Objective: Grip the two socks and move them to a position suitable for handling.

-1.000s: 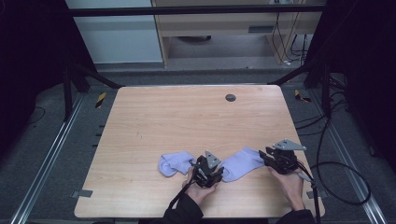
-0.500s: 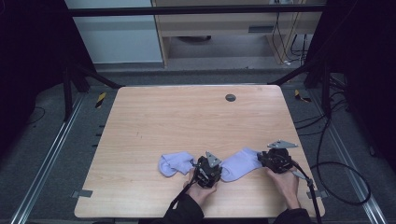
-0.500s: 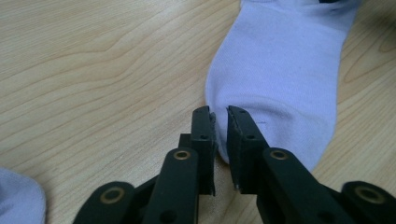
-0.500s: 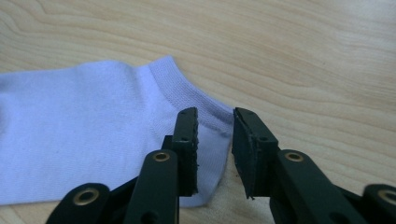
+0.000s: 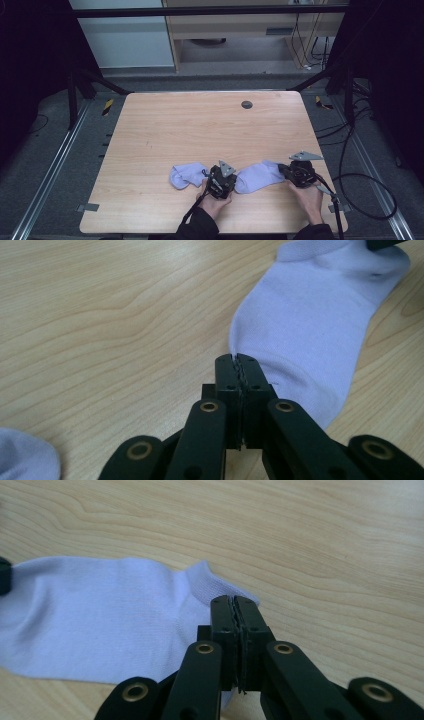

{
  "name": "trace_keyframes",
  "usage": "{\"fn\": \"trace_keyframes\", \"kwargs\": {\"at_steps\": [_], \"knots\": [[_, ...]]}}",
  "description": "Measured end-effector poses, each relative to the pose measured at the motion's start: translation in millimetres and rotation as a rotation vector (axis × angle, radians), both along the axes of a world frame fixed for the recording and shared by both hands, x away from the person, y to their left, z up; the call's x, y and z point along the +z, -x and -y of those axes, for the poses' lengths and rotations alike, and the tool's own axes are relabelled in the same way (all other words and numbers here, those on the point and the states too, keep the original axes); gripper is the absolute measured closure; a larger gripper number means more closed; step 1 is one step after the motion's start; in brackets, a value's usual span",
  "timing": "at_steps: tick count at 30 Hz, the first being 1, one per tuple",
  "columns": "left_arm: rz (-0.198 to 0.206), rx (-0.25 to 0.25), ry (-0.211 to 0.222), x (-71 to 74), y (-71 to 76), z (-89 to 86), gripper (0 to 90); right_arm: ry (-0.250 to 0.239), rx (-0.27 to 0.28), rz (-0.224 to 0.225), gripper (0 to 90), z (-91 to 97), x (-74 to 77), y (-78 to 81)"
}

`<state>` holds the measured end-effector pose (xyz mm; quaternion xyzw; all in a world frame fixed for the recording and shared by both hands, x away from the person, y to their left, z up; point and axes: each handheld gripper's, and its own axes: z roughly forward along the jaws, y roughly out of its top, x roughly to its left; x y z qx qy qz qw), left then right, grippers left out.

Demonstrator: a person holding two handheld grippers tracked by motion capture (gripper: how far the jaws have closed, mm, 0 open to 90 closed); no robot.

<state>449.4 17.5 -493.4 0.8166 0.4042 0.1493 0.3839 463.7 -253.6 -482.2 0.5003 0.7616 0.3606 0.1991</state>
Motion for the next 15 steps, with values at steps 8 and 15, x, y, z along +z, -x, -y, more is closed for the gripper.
{"fn": "trace_keyframes", "kwargs": {"at_steps": [8, 15], "knots": [[0.023, -0.016, -0.026, 5.3, -12.6, 11.1, 89.0, 0.007, -0.005, 0.004, 88.5, 3.4, 4.9, 24.2], [-0.004, -0.019, -0.046, -5.1, -22.9, 16.3, 88.5, 0.031, -0.036, -0.025, 87.8, 6.5, -2.6, 31.1]]}}
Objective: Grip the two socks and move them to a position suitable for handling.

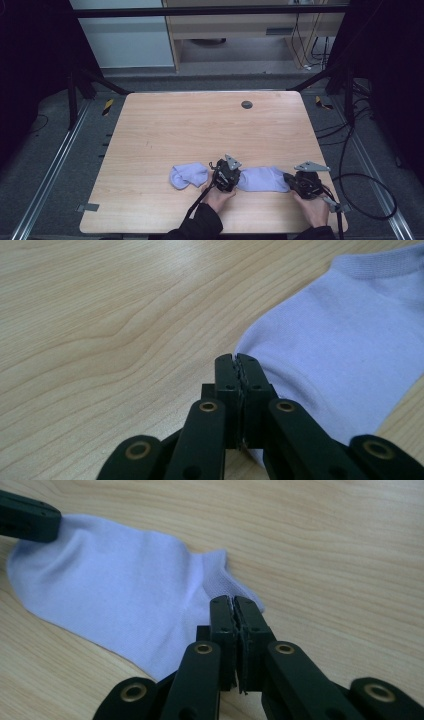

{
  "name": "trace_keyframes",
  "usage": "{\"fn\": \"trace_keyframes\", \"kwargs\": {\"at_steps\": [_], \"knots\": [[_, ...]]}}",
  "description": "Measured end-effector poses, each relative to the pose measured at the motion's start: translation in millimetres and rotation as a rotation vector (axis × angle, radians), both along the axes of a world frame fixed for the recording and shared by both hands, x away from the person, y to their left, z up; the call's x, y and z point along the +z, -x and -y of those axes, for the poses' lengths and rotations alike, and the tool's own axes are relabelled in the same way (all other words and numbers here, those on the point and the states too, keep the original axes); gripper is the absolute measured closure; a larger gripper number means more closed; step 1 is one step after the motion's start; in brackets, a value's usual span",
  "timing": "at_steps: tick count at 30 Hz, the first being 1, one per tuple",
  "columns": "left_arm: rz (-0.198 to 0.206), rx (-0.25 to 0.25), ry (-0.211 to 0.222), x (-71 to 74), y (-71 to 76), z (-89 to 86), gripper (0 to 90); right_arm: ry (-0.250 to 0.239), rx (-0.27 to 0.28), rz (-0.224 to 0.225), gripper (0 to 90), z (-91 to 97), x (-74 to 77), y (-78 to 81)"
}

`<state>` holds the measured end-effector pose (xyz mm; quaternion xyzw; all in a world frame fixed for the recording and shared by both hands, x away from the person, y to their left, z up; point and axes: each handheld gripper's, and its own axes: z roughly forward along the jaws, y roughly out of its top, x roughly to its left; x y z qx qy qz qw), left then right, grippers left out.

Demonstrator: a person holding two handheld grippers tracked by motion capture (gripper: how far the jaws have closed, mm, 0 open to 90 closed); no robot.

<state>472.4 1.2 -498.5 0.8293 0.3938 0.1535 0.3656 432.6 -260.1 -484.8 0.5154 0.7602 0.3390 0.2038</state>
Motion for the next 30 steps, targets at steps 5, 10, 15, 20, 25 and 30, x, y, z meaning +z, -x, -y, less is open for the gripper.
{"fn": "trace_keyframes", "kwargs": {"at_steps": [5, 10, 15, 20, 25, 30], "knots": [[0.015, -0.005, 0.028, 7.0, 1.8, -3.8, 70.9, 0.004, -0.009, 0.019, 78.8, 1.2, -1.2, 0.2], [0.047, -0.045, 0.04, 23.9, 5.1, -14.4, 58.4, -0.068, -0.012, 0.077, 71.0, 3.8, 7.0, 2.9], [0.062, -0.063, 0.046, 39.5, 5.2, -33.2, 50.3, -0.099, 0.008, 0.093, 65.6, 0.6, 11.7, 3.6], [0.089, -0.076, 0.048, 52.6, 4.5, -60.0, 43.8, -0.109, 0.042, 0.102, 59.1, -7.0, 14.2, 2.3], [0.106, -0.032, 0.047, 61.7, 5.2, -101.6, 39.5, -0.121, 0.086, 0.113, 50.6, -19.7, 20.4, 0.5], [0.127, 0.03, 0.059, 65.3, 6.4, -141.2, 38.0, -0.11, 0.13, 0.122, 46.8, -34.4, 28.0, -0.5]]}}
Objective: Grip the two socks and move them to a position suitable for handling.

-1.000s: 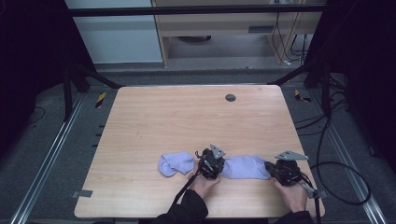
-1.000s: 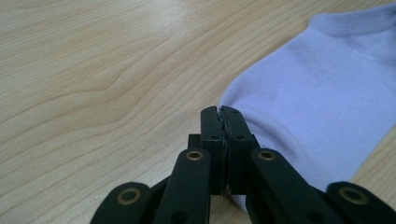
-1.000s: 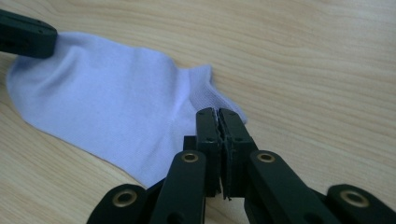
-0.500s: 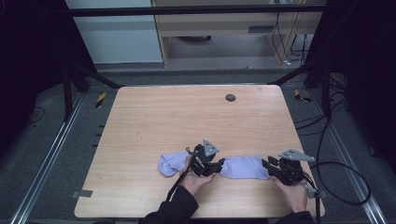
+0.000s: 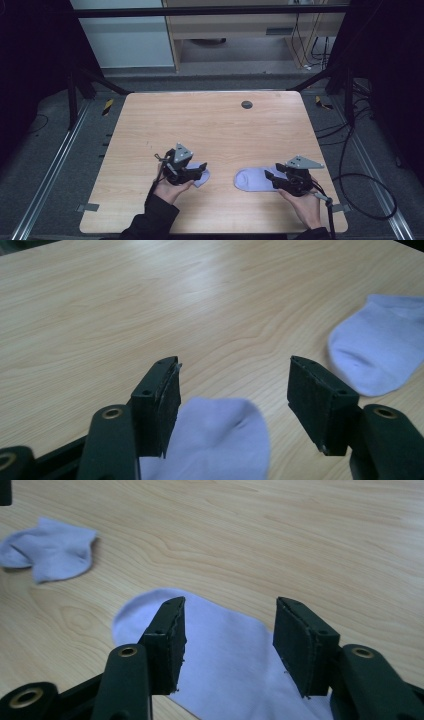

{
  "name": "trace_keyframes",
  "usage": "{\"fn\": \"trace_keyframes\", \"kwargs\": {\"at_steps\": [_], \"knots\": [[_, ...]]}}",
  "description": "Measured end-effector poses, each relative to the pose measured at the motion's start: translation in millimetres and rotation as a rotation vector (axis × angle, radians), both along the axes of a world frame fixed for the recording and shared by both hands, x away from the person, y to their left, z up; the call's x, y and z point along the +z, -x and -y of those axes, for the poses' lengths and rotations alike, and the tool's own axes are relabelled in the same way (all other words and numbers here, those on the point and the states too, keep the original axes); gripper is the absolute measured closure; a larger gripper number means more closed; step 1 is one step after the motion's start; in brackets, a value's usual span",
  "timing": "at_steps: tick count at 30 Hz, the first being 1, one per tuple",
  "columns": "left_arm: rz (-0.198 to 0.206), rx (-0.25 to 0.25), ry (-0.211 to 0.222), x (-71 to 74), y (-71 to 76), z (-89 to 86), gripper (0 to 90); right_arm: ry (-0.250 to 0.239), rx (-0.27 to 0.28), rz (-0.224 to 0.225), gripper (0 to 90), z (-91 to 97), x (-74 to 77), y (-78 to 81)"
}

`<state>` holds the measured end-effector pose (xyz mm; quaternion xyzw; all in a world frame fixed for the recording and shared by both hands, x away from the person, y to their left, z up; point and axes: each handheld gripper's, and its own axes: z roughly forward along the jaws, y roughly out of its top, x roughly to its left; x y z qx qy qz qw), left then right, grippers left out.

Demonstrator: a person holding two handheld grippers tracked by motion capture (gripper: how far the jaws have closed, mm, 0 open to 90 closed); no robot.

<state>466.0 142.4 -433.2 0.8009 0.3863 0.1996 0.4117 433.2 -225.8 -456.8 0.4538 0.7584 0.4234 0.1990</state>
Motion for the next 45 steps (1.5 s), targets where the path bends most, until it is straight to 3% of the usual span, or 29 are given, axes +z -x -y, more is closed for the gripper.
{"fn": "trace_keyframes", "kwargs": {"at_steps": [2, 4, 10, 19, 29, 31, 40, 45], "knots": [[0.001, 0.01, 0.002, 0.0, 0.0, -5.3, 37.5, -0.005, 0.016, 0.008, 45.8, -6.4, 3.6, -0.4], [0.006, 0.053, 0.002, -1.7, 0.5, -25.1, 37.4, -0.005, 0.03, 0.014, 44.5, -13.6, 7.7, -1.3], [0.005, 0.114, 0.015, -5.8, 5.6, -54.1, 37.4, -0.008, 0.068, 0.024, 43.4, -31.3, 13.8, -5.8], [-0.015, 0.175, -0.009, -19.8, 19.0, -87.6, 38.8, 0.004, 0.162, 0.029, 47.8, -83.4, 20.7, -17.0], [-0.044, 0.168, -0.038, -35.2, 27.8, -92.0, 42.7, 0.008, 0.249, 0.02, 51.7, -135.3, 15.6, -23.2], [-0.05, 0.164, -0.04, -38.8, 26.9, -89.3, 44.9, 0.019, 0.276, 0.01, 54.0, -152.0, 10.5, -23.8], [-0.071, 0.166, -0.027, -44.8, 23.6, -84.0, 52.5, 0.07, 0.346, -0.025, 59.0, -193.4, -8.9, -24.1], [-0.096, 0.14, -0.06, -50.8, 20.3, -73.1, 54.5, 0.113, 0.367, -0.046, 60.1, -209.6, -21.7, -24.2]]}}
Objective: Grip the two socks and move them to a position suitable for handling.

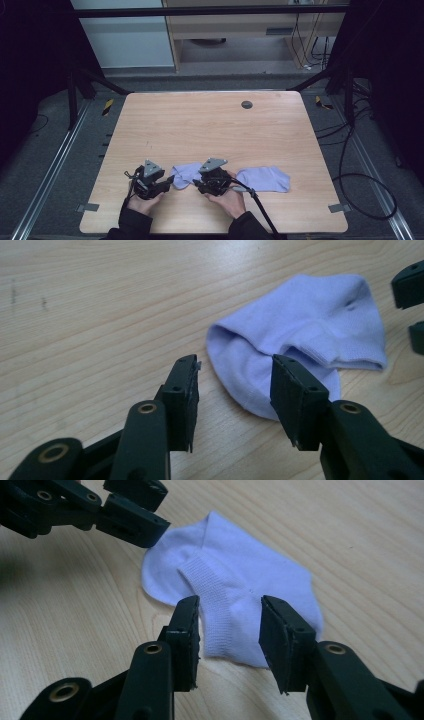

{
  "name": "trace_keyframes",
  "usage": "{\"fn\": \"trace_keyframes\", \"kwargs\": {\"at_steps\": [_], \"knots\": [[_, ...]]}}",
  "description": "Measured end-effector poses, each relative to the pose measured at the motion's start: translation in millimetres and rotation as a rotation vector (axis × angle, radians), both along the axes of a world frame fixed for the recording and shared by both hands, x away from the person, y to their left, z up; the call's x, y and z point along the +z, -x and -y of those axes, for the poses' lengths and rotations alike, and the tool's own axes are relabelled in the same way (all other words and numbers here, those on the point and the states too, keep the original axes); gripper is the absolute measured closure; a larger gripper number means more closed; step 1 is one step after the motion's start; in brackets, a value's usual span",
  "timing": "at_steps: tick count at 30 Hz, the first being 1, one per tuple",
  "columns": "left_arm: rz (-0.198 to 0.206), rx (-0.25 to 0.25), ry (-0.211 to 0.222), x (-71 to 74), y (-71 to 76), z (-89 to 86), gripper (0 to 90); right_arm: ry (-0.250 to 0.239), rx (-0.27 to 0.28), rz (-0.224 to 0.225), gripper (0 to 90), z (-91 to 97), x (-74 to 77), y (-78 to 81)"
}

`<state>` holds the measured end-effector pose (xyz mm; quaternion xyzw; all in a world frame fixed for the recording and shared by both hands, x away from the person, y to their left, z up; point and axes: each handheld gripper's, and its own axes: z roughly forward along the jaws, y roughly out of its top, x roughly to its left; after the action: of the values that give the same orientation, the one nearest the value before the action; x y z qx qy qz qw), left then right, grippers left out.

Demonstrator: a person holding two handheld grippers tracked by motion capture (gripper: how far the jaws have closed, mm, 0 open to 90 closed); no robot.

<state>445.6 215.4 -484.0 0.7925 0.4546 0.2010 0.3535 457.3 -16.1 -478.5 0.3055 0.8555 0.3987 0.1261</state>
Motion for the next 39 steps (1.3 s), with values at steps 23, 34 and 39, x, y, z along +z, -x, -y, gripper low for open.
{"fn": "trace_keyframes", "kwargs": {"at_steps": [23, 34, 39], "knots": [[-0.087, -0.019, -0.029, -7.8, -5.6, 8.5, 85.7, 0.046, -0.013, -0.039, 83.2, -14.4, -13.9, -2.4], [-0.097, -0.055, -0.012, -3.2, -1.4, 6.0, 86.7, -0.131, -0.122, -0.001, 83.2, 0.3, 18.3, -18.5], [-0.091, -0.058, -0.021, -1.5, 1.7, 4.1, 86.7, -0.16, -0.194, -0.007, 83.1, 1.6, 18.1, -33.1]]}}
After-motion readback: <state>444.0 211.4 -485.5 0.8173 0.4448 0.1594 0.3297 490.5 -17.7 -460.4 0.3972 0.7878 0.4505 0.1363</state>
